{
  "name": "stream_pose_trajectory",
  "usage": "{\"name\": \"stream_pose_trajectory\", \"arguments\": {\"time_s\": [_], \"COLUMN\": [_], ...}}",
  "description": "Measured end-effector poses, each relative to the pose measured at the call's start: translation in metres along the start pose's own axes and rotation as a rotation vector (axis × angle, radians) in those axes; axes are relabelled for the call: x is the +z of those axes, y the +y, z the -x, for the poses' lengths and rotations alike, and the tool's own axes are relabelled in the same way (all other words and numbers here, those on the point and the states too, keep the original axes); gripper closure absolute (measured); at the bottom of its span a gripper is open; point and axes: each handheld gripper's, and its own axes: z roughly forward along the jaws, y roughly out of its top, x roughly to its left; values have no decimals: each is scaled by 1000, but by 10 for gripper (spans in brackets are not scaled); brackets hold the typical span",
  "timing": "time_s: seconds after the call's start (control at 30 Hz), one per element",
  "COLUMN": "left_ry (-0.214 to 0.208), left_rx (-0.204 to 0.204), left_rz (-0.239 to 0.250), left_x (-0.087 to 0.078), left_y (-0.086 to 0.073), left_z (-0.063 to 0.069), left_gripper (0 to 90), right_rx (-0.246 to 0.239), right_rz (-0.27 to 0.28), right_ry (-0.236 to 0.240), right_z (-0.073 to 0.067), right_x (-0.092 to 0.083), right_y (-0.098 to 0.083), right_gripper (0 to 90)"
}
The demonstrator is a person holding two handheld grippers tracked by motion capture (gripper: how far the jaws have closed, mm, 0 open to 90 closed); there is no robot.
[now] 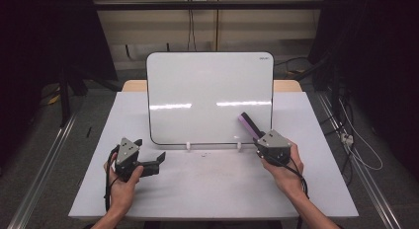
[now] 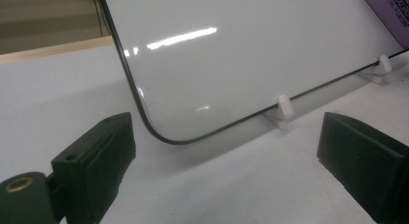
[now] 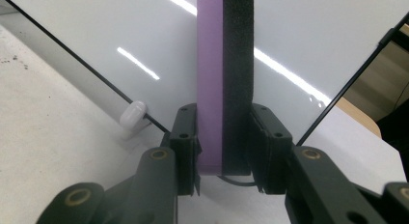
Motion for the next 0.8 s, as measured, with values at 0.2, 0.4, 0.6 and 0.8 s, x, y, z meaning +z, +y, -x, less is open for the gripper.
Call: {"name": "stream_pose_trajectory", "arguments": {"time_s": [0.2,0.4,0.6,0.8], "left_ry": [0,-9,5,-9], "left_rx": [-1,-16,8,2], "left_rz": [-1,-11,-38,-29], "left_x": [-1,0,0,-3], "left_y": [0,1,2,1], "left_z": [0,-1,0,-2], "left_gripper": [60,60,49,36], "right_rx": [61,138,218,336], "right_rz": [21,47,81,120], "right_ry": [33,77,122,150], "right_z": [5,9,14,21], "right_x": [-1,-1,-2,-5], "right_y": [-2,-9,-15,-21], "right_gripper": [639,556,332,132]}}
